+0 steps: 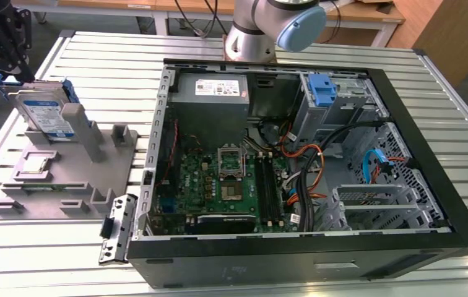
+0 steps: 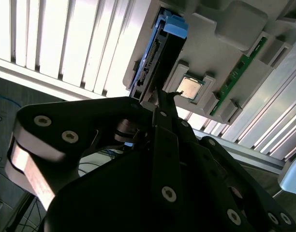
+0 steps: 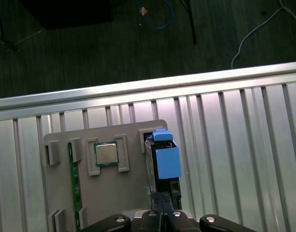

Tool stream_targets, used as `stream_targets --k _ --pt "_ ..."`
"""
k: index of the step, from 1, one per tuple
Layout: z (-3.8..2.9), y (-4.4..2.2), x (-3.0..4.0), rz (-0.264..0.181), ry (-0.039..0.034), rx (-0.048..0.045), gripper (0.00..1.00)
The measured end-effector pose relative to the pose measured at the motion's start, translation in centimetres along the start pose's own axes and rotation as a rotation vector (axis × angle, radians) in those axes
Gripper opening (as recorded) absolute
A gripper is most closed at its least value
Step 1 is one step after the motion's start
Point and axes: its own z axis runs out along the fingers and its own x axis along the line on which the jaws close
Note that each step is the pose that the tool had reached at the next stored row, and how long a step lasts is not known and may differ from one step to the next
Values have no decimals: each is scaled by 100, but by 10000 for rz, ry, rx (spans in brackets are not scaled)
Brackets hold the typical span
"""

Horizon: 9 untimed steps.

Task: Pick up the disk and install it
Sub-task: 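Pick up the disk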

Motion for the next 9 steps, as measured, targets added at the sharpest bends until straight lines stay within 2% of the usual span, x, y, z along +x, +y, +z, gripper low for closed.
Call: stream_targets --k 9 --pt "3 0 0 -33 -20 -2 10"
